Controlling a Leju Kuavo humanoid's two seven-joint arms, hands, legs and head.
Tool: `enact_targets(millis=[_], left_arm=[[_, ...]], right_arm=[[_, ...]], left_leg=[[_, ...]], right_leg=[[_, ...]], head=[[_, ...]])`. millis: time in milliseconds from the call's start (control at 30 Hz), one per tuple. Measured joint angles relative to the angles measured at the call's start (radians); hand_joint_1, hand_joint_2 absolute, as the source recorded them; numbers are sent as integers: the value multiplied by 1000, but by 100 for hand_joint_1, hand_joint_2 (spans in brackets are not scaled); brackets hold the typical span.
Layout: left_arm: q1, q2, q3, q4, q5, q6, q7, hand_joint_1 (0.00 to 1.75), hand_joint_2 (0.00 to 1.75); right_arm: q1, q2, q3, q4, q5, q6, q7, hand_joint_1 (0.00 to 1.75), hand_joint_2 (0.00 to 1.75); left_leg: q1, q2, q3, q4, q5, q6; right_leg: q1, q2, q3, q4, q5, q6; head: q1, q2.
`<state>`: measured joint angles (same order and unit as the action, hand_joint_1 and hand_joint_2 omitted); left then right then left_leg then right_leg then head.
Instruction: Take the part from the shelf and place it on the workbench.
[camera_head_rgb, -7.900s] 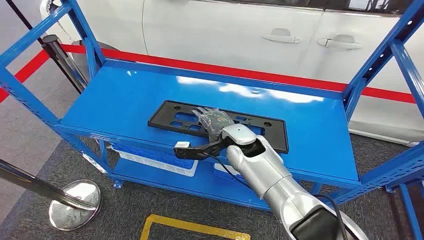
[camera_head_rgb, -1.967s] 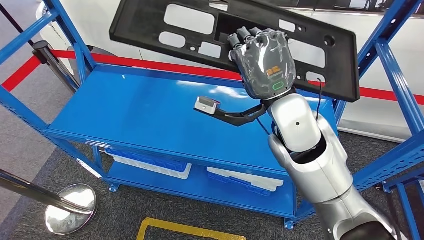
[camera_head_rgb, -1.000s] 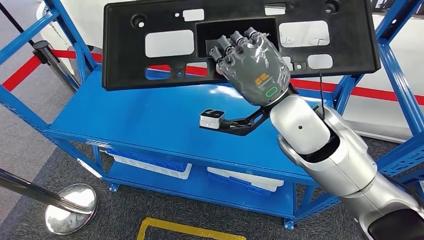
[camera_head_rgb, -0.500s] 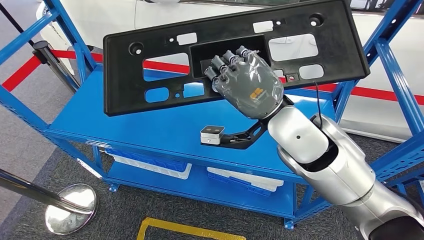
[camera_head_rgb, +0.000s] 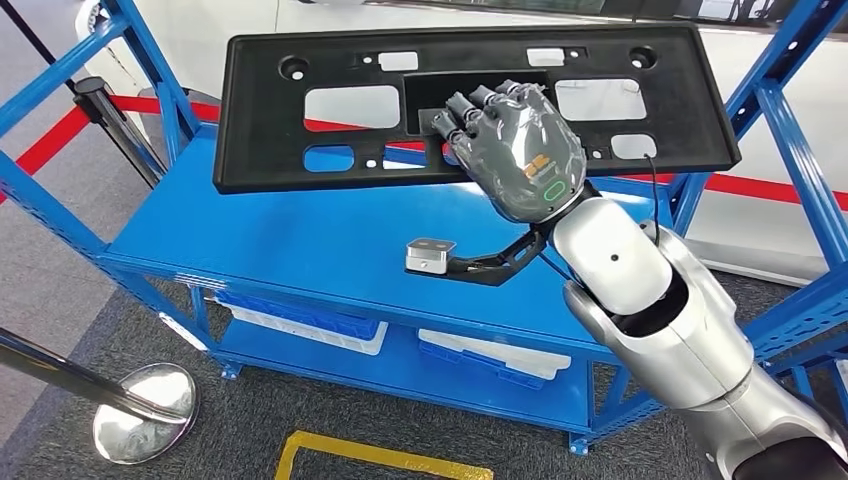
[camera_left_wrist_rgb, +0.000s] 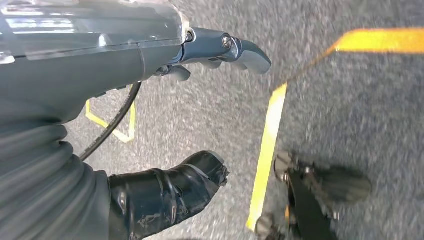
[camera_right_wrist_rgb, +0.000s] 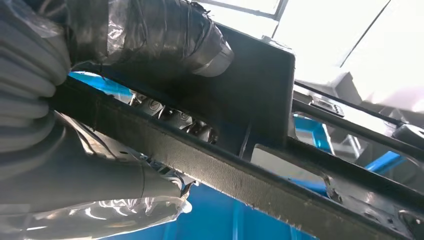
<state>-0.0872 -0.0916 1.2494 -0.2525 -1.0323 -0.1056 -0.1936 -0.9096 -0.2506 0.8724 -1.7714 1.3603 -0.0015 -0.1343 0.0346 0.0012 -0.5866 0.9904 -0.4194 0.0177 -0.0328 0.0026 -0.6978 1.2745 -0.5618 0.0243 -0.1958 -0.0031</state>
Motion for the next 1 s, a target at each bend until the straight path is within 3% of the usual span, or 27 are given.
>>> enact_targets(millis=[67, 133, 267, 333, 433, 467, 500, 567, 633, 667, 767, 800, 833, 933, 967, 1000], left_arm=[[0, 0, 0, 0, 0, 1, 2, 0, 175], [-1, 2, 0, 0, 1, 0, 3, 0, 175], [0, 0, 0, 1, 4, -1, 4, 0, 175], [0, -2, 0, 2, 4, -1, 5, 0, 175], [-2, -3, 0, 3, 5, -1, 6, 0, 175], [-2, -3, 1, 3, 6, 0, 6, 0, 175], [-2, -3, 1, 3, 6, 0, 7, 0, 175], [-3, -3, 1, 3, 6, 0, 8, 0, 175], [-5, -2, 1, 4, 6, 0, 9, 0, 175], [-6, -1, 1, 4, 6, 0, 9, 0, 175], [-8, -3, 1, 4, 6, 2, 9, 0, 175], [-9, -4, 1, 4, 7, 2, 9, 0, 175], [-9, -5, 1, 4, 7, 2, 9, 0, 175], [-8, -8, 1, 4, 7, 1, 10, 0, 175], [-8, -9, 1, 4, 7, 1, 10, 0, 175], [-8, -10, 1, 4, 7, 1, 10, 0, 175]], right_arm=[[2, 2, -10, 4, -3, 3, 0, 175, 175], [2, 8, -20, 8, -7, 6, 0, 175, 175], [3, 21, -33, 21, -16, 15, -3, 175, 175], [2, 28, -37, 26, -18, 16, -7, 175, 175], [3, 35, -39, 34, -26, 19, -15, 175, 175], [4, 36, -39, 37, -29, 20, -16, 175, 175], [4, 37, -40, 40, -33, 21, -17, 175, 175], [4, 39, -42, 44, -37, 21, -16, 175, 175], [2, 42, -45, 45, -41, 22, -17, 175, 175], [1, 43, -47, 46, -42, 23, -17, 175, 175], [0, 47, -51, 52, -47, 28, -18, 175, 175], [-2, 48, -52, 54, -49, 30, -18, 175, 175], [-3, 48, -52, 56, -50, 33, -18, 175, 175], [-7, 49, -53, 61, -53, 38, -17, 175, 175], [-6, 49, -53, 62, -53, 38, -17, 175, 175], [-6, 49, -53, 63, -53, 38, -18, 175, 175]], left_leg=[[7, -2, -14, 21, -6, -11], [6, -5, -30, 43, -10, -28], [7, -10, -52, 57, -5, -53], [10, -7, -77, 109, -57, -55], [2, -4, -130, 292, -182, -45], [-3, -5, -131, 329, -196, -39], [-9, -5, -115, 332, -189, -31], [-24, -5, -29, 233, -141, -10], [-38, -5, 59, 101, -122, 12], [-44, -6, 80, 62, -122, 18], [-48, -5, 80, 23, -96, 22], [-46, -3, 77, 12, -80, 24], [-42, 1, 71, 2, -63, 27], [-39, 8, 30, -2, -24, 32], [-39, 9, 13, 3, -14, 31], [-38, 9, -5, 8, -5, 29]], right_leg=[[-12, -1, 63, -106, 46, 14], [-15, 4, 101, -179, 68, 15], [-9, 9, 78, -181, 78, -23], [-5, 6, 63, -186, 94, -45], [10, 4, 33, -187, 119, -61], [16, 3, 23, -187, 127, -64], [22, 3, 13, -187, 135, -66], [30, 3, -2, -187, 150, -67], [32, 1, -9, -189, 165, -63], [29, -1, -10, -192, 173, -59], [25, -3, -9, -210, 200, -42], [26, -2, -13, -208, 190, -37], [27, -2, -22, -189, 160, -32], [22, -2, -60, -28, 22, -19], [19, -2, -65, 24, 5, -15], [16, -2, -58, 53, 10, -11]], head=[[0, 0], [0, 0], [-2, 0], [-2, 0], [-2, 0], [-1, 0], [-1, 0], [-1, 0], [-1, 0], [-1, 0], [-2, 0], [-1, 0], [-1, 0], [-1, 0], [-1, 0], [-1, 0]])
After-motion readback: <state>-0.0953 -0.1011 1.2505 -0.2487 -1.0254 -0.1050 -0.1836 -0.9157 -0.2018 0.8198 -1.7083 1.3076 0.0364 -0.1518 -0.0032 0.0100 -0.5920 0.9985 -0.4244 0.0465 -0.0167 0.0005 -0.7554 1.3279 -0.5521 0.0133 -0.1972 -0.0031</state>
